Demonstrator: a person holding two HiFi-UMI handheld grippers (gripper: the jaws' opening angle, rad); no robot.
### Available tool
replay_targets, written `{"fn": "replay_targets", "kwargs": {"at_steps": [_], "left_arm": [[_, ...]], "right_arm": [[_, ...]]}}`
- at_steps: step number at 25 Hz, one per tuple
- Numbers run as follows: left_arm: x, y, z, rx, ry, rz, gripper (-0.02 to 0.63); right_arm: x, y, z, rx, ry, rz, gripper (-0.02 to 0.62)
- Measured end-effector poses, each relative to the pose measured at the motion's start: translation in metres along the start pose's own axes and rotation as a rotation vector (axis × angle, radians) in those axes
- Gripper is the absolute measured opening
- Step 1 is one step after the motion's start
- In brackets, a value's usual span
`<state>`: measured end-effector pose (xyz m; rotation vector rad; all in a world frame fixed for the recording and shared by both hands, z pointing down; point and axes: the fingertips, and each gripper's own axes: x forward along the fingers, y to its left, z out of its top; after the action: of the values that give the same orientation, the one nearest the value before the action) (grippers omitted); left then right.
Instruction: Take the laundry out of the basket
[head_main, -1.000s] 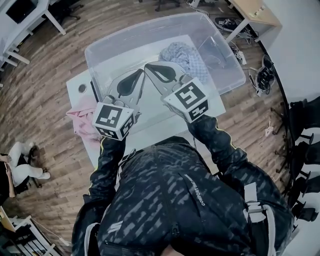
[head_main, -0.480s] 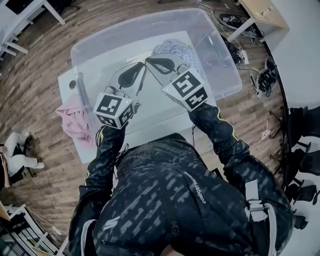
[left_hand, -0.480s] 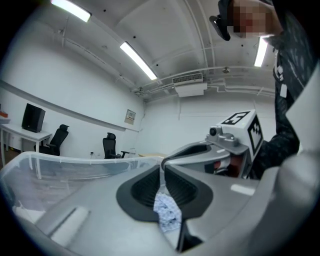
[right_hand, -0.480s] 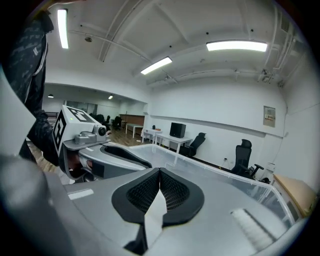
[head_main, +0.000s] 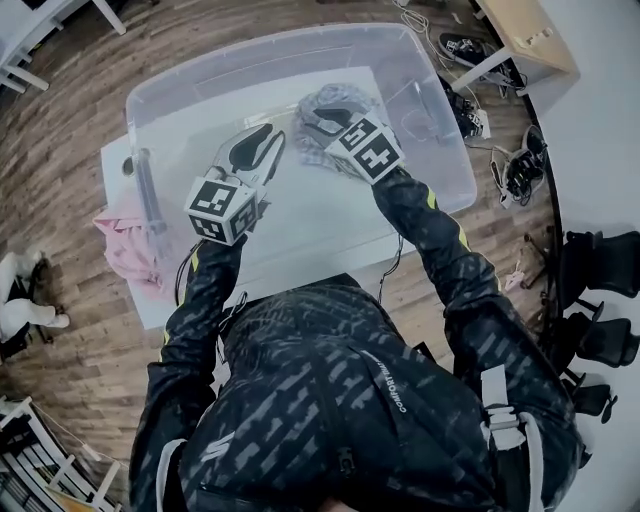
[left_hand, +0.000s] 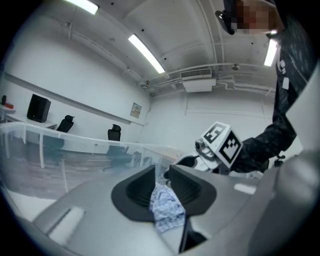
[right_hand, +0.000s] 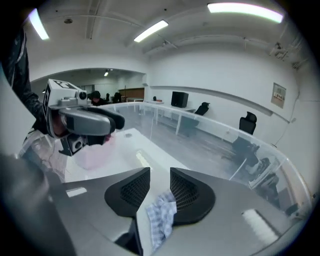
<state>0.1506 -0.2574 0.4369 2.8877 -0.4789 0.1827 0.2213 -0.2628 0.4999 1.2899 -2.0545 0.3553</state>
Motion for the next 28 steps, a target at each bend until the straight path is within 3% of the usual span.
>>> {"fn": "replay_targets", "kwargs": {"at_steps": [9, 14, 19, 22, 28], "left_arm": [[-0.001, 0.013, -0.002, 0.010, 0.014, 0.023, 0.087], [0.000, 0.017, -0.007, 0.028, 0.028, 0.022, 0.088], [0.000, 0.017, -0.009, 0.038, 0.040, 0.026, 0.087], [0.002, 0.013, -0.012, 0.061, 0.055, 0.006, 0.087], [0.003, 0.012, -0.018, 0.114, 0.090, 0.004, 0.088]], "right_arm": [[0.056, -0.024, -0.072, 0.036, 0.196, 0.045, 0.224], [0.088, -0.044, -0.106, 0.111, 0.263, 0.067, 0.299], [0.111, -0.062, -0.135, 0.104, 0.333, 0.052, 0.389], [0.121, -0.070, -0.154, 0.048, 0.392, 0.037, 0.462], [0.135, -0.071, -0.181, -0.171, 0.471, 0.033, 0.509]]}}
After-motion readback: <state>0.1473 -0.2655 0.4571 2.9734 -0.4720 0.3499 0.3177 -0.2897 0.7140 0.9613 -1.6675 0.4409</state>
